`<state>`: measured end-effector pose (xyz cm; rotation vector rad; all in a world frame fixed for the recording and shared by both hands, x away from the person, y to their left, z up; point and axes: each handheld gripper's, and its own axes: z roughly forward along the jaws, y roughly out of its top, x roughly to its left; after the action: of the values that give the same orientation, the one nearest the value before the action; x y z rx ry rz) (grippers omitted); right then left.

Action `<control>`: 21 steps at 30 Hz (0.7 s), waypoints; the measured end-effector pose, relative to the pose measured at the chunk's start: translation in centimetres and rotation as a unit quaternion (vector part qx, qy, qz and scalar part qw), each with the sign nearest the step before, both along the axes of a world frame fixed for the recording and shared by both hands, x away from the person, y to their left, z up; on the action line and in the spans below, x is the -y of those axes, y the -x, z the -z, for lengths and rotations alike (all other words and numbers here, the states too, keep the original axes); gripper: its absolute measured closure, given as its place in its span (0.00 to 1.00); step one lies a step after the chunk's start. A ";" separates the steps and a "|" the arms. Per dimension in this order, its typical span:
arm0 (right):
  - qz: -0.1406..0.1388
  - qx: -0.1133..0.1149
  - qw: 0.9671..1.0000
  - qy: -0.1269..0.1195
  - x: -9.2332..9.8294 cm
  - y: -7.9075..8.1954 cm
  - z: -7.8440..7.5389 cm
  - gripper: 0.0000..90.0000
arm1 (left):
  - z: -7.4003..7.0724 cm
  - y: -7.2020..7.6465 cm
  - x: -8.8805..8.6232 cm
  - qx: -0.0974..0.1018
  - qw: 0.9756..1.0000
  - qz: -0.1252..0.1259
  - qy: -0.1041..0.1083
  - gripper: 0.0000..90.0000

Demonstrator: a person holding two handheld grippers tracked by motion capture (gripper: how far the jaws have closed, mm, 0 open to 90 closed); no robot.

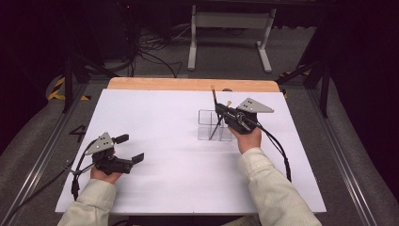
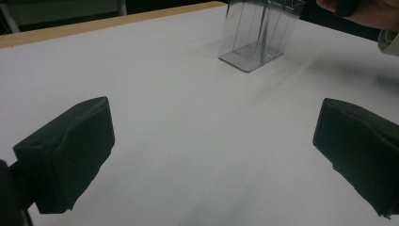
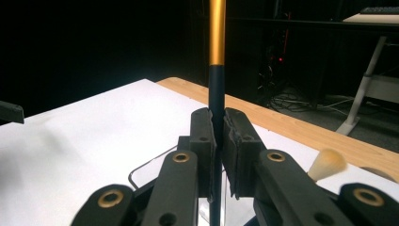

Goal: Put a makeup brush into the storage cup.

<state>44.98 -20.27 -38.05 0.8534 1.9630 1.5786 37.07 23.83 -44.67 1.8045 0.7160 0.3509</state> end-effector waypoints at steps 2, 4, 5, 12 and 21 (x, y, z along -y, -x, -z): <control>0.001 -0.002 1.000 0.001 0.0 0.0 0.1 0.92 | 0.0 0.0 0.0 0.000 1.000 0.000 0.000 0.00; 0.002 -0.004 1.000 0.003 0.0 0.0 0.2 0.92 | 0.0 0.0 0.0 0.000 1.000 0.000 0.000 0.00; 0.002 -0.006 1.000 0.003 0.0 0.0 0.3 0.92 | 0.0 0.0 0.0 0.000 1.000 0.000 0.000 0.00; 0.003 -0.012 1.000 0.007 0.0 0.0 0.5 0.79 | 0.0 0.0 0.0 0.000 1.000 0.000 0.000 0.00; -0.019 -0.027 0.999 -0.012 0.6 0.5 -0.1 0.40 | 0.0 0.0 0.1 -0.003 1.000 -0.001 0.005 0.00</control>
<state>44.49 -20.90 -37.94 0.8815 2.0121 1.6190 37.05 23.78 -44.70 1.7969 0.7234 0.3432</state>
